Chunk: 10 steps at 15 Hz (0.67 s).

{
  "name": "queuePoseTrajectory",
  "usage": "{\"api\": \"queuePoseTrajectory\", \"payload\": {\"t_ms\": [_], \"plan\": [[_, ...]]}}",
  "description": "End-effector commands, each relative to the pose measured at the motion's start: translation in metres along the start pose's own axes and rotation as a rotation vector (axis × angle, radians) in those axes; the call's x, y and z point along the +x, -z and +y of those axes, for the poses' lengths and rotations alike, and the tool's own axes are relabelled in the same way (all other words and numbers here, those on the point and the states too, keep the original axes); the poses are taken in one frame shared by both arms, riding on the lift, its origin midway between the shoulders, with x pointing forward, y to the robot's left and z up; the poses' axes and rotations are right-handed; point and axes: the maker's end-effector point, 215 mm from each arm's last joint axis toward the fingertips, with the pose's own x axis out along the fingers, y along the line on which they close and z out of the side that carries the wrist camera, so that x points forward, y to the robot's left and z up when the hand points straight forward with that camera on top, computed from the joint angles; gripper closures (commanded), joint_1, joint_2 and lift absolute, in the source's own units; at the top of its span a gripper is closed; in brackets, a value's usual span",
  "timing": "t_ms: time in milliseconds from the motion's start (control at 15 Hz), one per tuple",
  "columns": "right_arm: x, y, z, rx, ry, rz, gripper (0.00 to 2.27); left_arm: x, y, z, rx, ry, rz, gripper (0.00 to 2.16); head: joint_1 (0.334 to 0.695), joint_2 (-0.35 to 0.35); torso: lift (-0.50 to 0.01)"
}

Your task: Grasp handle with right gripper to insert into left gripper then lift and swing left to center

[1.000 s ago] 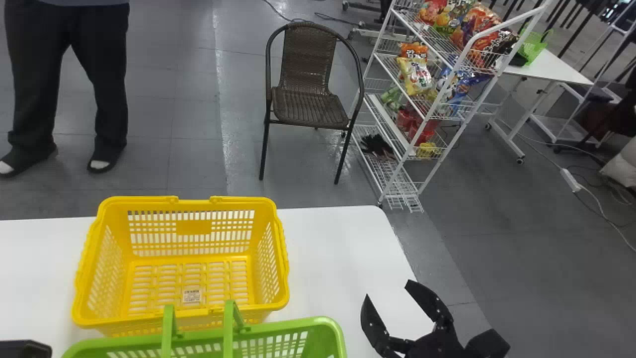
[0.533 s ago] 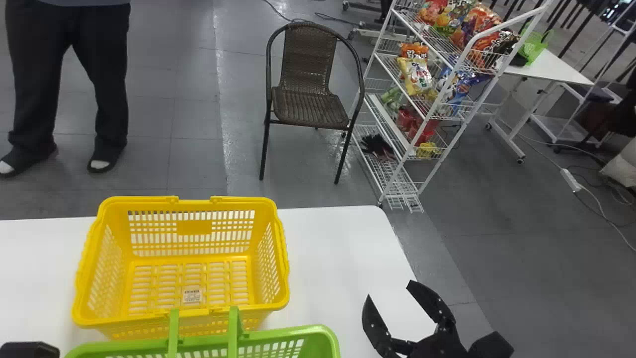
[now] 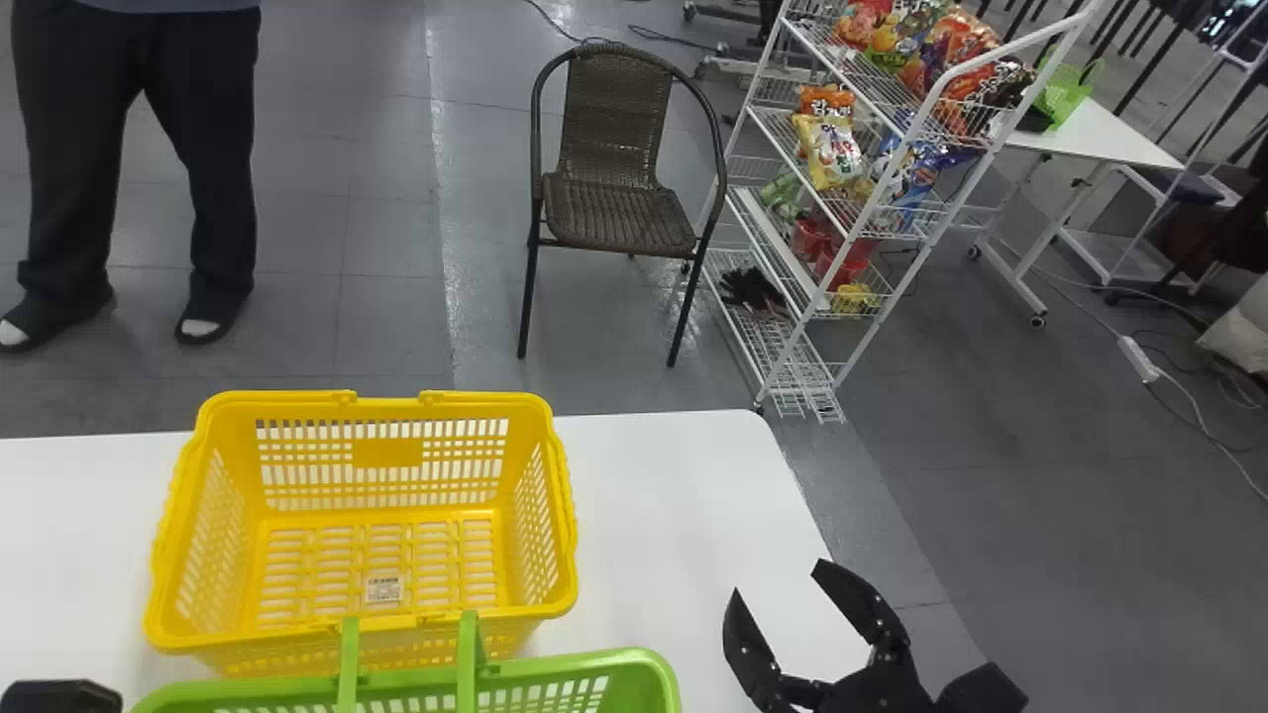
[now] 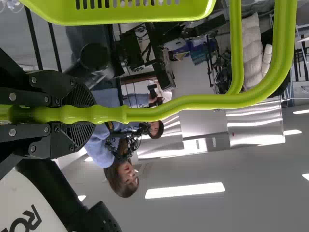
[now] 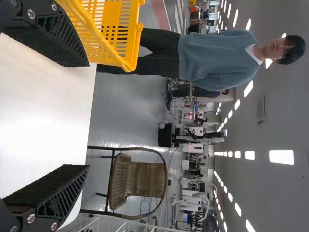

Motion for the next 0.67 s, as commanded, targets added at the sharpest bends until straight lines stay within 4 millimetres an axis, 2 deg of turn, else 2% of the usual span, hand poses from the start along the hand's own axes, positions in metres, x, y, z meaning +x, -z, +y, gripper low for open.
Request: {"api": "queuePoseTrajectory", "payload": {"t_ms": [0,600], "plan": [[0.0,-0.0001,-0.0001,0.001,0.0,0.0,0.06,-0.0001,0.0015,-0.0004,-0.003,0.002,0.001,2.14,0.695,-0.35,0.0],[0.0001,0.0017,0.0003,0.003,0.0,0.002,0.06,-0.0013,-0.0001,-0.0011,0.0,0.002,-0.002,2.14,0.695,-0.35,0.0]]}}
